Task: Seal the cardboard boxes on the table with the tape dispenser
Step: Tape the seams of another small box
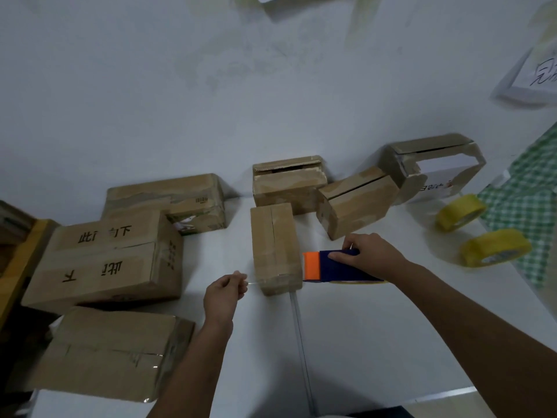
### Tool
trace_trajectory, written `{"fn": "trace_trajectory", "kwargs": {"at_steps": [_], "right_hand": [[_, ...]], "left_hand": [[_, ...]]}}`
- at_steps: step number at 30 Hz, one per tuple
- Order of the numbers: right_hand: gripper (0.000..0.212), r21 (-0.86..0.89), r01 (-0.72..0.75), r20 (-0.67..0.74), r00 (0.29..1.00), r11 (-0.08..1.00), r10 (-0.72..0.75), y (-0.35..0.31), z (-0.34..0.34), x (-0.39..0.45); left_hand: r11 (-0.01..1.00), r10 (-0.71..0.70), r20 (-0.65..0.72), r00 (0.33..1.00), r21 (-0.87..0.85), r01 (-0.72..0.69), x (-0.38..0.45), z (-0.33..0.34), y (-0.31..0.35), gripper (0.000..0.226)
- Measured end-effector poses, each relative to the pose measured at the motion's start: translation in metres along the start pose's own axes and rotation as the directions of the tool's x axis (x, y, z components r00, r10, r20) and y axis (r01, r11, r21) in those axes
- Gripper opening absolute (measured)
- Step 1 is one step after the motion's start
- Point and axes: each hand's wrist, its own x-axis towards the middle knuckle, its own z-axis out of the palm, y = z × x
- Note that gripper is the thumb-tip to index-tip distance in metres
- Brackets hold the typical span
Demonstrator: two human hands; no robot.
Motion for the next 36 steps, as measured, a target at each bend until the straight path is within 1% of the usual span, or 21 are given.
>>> {"fn": "trace_trajectory", "kwargs": {"at_steps": [5,8,11,17,23,26,31,34,36], "right_hand": [[0.039,-0.005,0.005,0.023,1.0,1.0,-0.005,0.002,0.001,0.008],[0.039,-0.014,0.009,0.033,0.999,1.0,-0.009,0.003,0.003,0.012],[0.04,-0.027,0.003,0.043,0.999,1.0,-0.001,0.005,0.005,0.015],[0.041,-0.044,-0.013,0.07,0.997,0.999,0.016,0.007,0.011,0.02],[0.04,-0.012,-0.047,0.096,0.994,0.999,0.048,0.003,0.023,0.02],[0.042,0.02,-0.09,0.113,0.99,0.996,0.087,-0.001,0.032,0.021],[0.045,0.068,-0.126,0.126,0.985,0.99,0.117,0.001,0.034,0.019],[0.042,0.07,-0.125,0.118,0.986,0.99,0.116,-0.001,0.033,0.019],[0.04,0.068,-0.123,0.113,0.987,0.99,0.114,-0.003,0.033,0.019]], "left_hand": [[0.989,0.051,-0.027,0.998,0.143,-0.047,-0.004,0.005,-0.007,0.028],[0.965,0.052,-0.019,0.998,0.257,-0.045,-0.006,0.011,-0.009,0.033],[0.946,0.028,-0.001,1.0,0.322,-0.026,-0.008,0.02,-0.008,0.039],[0.938,0.025,0.002,1.0,0.345,-0.024,-0.007,0.029,-0.009,0.044],[0.915,0.059,0.001,0.998,0.399,-0.054,0.008,0.022,-0.002,0.046],[0.895,0.074,0.013,0.997,0.44,-0.072,0.019,0.019,0.007,0.048],[0.881,0.023,0.07,0.997,0.47,-0.053,0.025,0.02,0.011,0.049],[0.878,0.015,0.083,0.996,0.476,-0.053,0.024,0.018,0.011,0.048],[0.88,-0.015,0.111,0.994,0.473,-0.04,0.025,0.016,0.013,0.048]]}}
